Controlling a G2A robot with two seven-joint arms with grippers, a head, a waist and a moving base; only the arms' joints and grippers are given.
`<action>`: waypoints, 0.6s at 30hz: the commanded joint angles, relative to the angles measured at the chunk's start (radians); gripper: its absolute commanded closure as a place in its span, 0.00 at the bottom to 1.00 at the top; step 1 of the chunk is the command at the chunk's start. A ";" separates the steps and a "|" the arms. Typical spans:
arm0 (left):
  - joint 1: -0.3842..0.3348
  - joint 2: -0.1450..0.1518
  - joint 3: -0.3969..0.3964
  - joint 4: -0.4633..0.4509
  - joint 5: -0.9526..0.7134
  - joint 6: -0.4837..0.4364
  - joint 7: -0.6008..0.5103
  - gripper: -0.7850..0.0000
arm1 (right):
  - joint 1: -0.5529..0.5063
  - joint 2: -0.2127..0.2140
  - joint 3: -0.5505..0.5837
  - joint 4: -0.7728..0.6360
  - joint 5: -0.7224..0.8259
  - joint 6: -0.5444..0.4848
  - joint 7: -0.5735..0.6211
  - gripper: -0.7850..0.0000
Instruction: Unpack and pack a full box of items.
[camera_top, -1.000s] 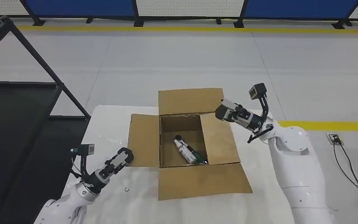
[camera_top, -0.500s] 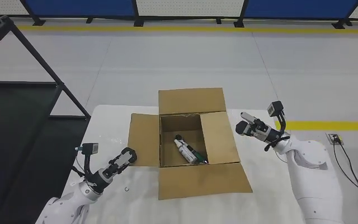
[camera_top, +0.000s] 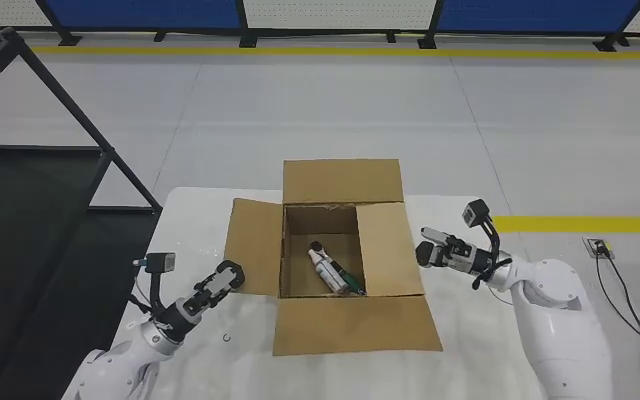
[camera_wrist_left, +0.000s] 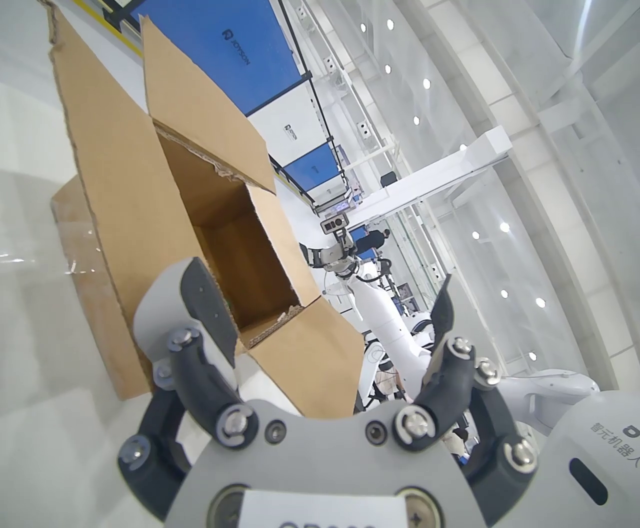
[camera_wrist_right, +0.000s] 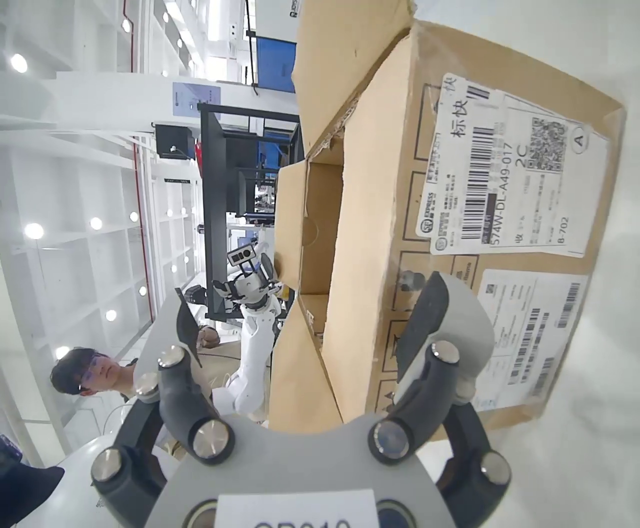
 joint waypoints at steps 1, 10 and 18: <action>0.002 0.000 -0.001 0.001 -0.001 -0.002 0.002 0.00 | 0.004 0.003 -0.007 0.007 0.015 -0.005 0.027 0.00; 0.004 0.000 -0.009 0.014 0.003 -0.001 0.012 0.00 | 0.025 0.015 -0.046 0.043 0.023 0.002 0.040 0.00; -0.001 -0.001 -0.007 0.026 0.007 0.004 0.018 0.00 | 0.025 0.025 -0.069 0.048 0.037 -0.001 0.045 0.00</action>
